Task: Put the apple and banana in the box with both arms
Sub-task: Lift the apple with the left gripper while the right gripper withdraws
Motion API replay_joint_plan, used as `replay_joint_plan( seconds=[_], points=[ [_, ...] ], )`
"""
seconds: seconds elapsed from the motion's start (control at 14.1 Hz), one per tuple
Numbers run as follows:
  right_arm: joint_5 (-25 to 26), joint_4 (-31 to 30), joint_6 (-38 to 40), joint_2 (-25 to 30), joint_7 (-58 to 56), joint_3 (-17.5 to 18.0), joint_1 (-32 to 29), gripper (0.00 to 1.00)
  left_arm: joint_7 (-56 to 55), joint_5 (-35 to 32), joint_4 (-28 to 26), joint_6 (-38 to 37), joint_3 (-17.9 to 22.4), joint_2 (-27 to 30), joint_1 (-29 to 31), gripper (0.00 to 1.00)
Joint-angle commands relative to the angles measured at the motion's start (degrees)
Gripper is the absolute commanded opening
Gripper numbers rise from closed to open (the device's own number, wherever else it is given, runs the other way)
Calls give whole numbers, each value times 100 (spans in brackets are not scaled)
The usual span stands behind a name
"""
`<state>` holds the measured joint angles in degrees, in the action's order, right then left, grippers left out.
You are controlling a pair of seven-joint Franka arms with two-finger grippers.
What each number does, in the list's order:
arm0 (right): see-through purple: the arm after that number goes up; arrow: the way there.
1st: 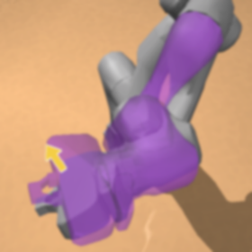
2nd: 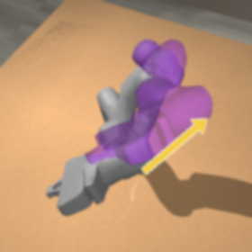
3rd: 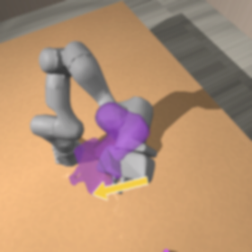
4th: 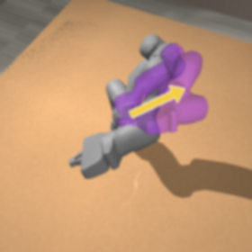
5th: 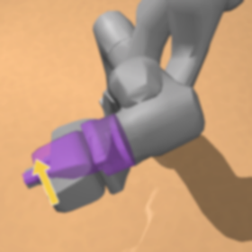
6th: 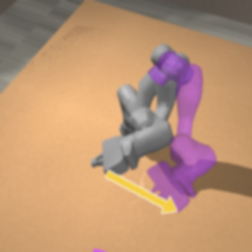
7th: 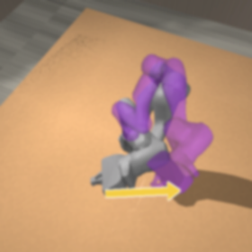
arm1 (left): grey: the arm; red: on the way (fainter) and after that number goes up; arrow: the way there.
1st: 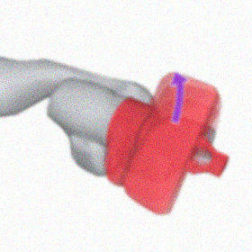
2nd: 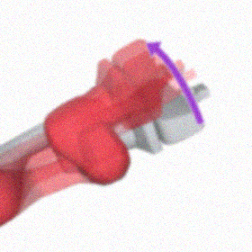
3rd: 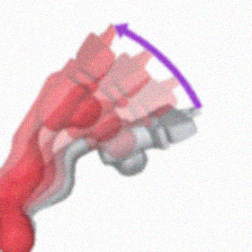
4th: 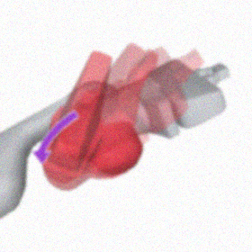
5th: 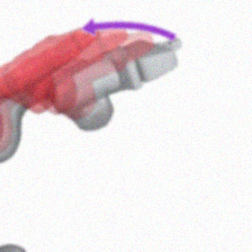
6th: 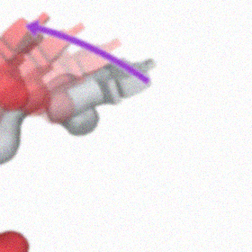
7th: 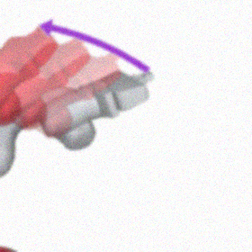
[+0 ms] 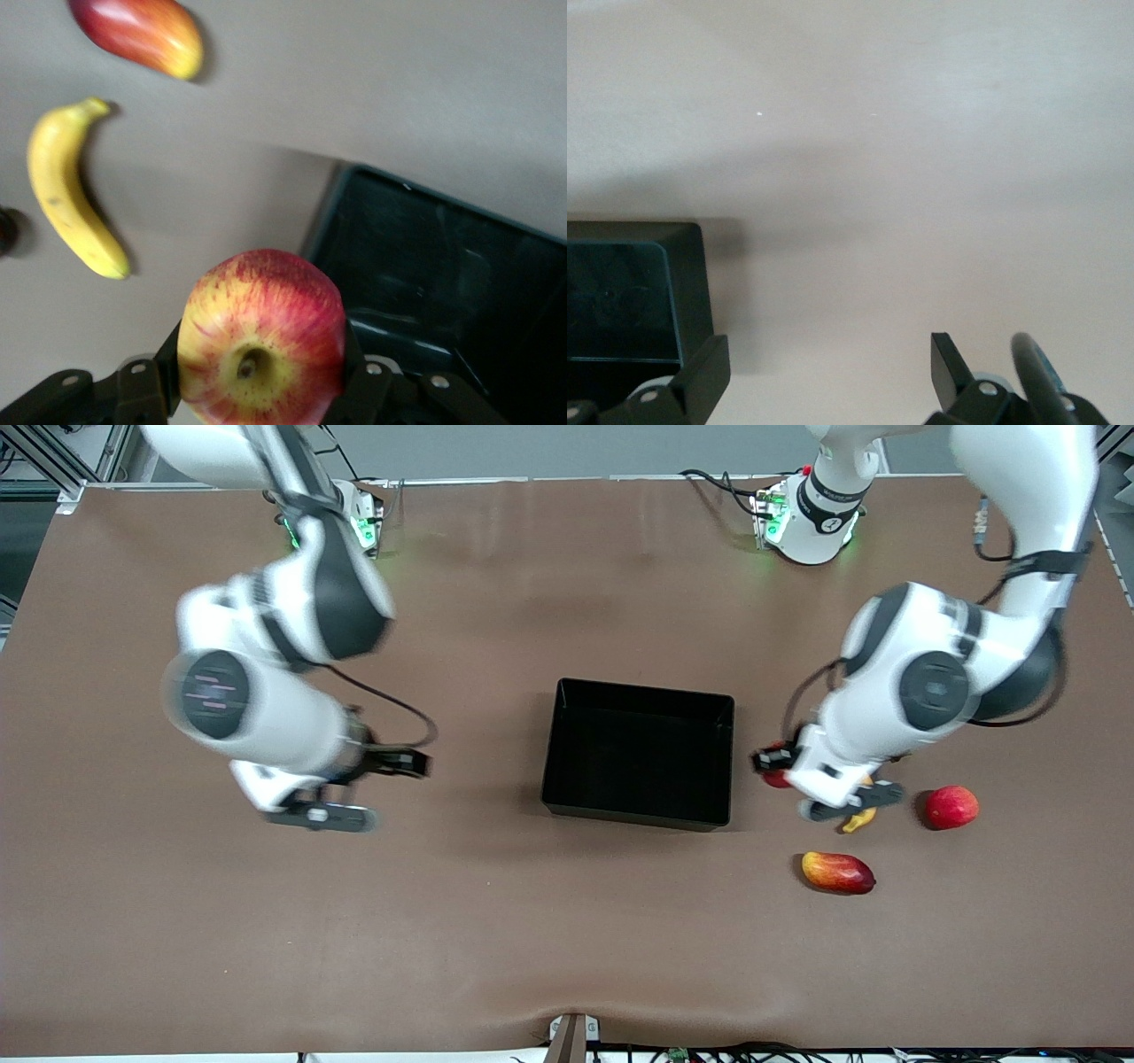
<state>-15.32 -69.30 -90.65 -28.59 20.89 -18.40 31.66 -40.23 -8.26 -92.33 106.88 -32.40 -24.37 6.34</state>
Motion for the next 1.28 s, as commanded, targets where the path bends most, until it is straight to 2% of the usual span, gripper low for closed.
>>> replay_joint_plan(
  seconds=[0.0, 0.14, 0.21, 0.35, 0.43, 0.64, 0.85, 0.99, 1.06, 1.13, 1.21],
  points=[
    [186, -1318, -328, 1159, -349, 64, -107, 100, -746, -17, -249, 332, 6, -68, -430, 0],
    [440, -2364, -986, 1959, -358, 64, -116, 100, -820, -44, -635, 595, 6, -68, -511, 0],
    [564, -2699, -1076, 2241, -358, 64, -116, 100, -820, -52, -889, 832, 6, -77, -554, 0],
    [591, -3131, -1103, 2655, -506, 64, -316, 100, -942, -174, -1530, 1839, 15, -112, -747, 0],
    [591, -3168, -1095, 2744, -977, 64, -544, 100, -961, -228, -1742, 2167, 15, -155, -757, 0],
    [644, -2940, -842, 2841, -1983, 56, -976, 100, -961, -255, -1788, 2231, 23, -506, -800, 0],
    [1406, -2861, -462, 3261, -2019, 21, -1205, 100, -978, -272, -1788, 2232, 23, -771, -818, 0],
    [1610, -2826, -288, 3438, -2167, -50, -1319, 100, -987, -333, -1780, 2231, 23, -885, -871, 2],
    [1619, -2730, -138, 3552, -2334, -67, -1459, 100, -1022, -334, -1762, 2231, 23, -955, -871, 25],
    [1602, -2624, 150, 3632, -2492, -76, -1652, 100, -1083, -334, -1745, 2231, 23, -956, -880, 55],
    [1567, -2580, 362, 3702, -2572, -68, -1776, 100, -1093, -334, -1727, 2223, 23, -912, -880, 100]
  ],
)
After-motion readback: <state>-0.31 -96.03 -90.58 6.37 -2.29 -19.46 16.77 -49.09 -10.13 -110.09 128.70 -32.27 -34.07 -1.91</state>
